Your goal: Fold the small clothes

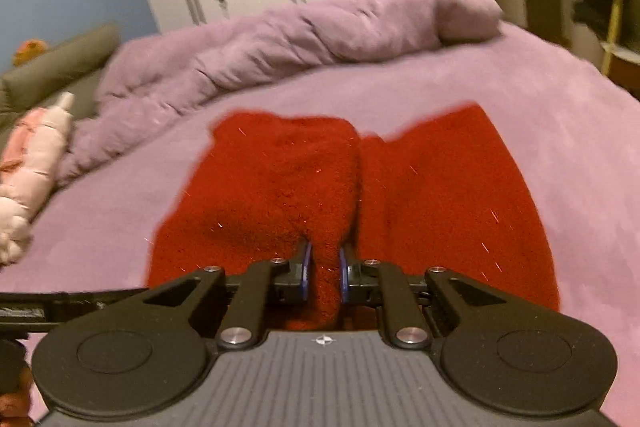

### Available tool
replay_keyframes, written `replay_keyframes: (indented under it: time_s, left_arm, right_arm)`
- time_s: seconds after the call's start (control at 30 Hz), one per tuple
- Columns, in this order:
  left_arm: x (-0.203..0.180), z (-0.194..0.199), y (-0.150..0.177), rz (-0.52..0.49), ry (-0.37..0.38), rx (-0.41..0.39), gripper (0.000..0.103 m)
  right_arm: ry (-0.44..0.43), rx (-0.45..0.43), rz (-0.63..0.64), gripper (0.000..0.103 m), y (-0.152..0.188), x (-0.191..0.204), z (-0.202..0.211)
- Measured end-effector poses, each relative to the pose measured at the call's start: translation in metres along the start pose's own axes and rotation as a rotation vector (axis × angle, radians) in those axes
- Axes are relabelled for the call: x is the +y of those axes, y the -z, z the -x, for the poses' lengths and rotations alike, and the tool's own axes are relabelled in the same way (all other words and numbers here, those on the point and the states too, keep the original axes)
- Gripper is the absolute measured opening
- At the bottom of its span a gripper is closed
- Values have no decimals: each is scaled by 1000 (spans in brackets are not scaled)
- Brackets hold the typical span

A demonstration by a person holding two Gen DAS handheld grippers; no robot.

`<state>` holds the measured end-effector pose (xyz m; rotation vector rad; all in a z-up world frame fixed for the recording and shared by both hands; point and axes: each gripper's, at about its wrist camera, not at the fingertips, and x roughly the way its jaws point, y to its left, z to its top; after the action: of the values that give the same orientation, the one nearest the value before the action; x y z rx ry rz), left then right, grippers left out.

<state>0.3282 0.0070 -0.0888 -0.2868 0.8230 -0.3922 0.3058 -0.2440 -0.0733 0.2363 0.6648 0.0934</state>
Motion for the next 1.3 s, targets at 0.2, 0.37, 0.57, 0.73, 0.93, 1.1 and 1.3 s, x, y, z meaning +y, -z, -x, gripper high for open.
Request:
replay_keyframes:
  time_s: [0.2,0.37,0.57,0.73,0.93,1.1,1.3]
  left_arm:
    - [8,-10,1,21,9,19,82]
    - [10,-10,0,32,-1,22,82]
    - [9,-10,0,24,-6,23,82]
    - [5,-12,-1,11,-19,24,82]
    - [1,-13,0,-8,-35,23,81]
    - [5,-13,1,10,-16,37,81]
    - [1,-8,1,7,-35,27,82]
  right_arm:
    - [-52,12,-31,26,-7,-14,-2]
    - [-102,27,-164,50,-15,-37,-7]
    - [-344,136,-387,80,-20,-54,-40]
    - [-323,139,-245,44,-29,-23,-44]
    - [-276,119,-53,41,-37,12,-40]
    - [-312,185,-230,64,-39,-14,-58]
    - [-316,158,-204,32,-37,-7,-58]
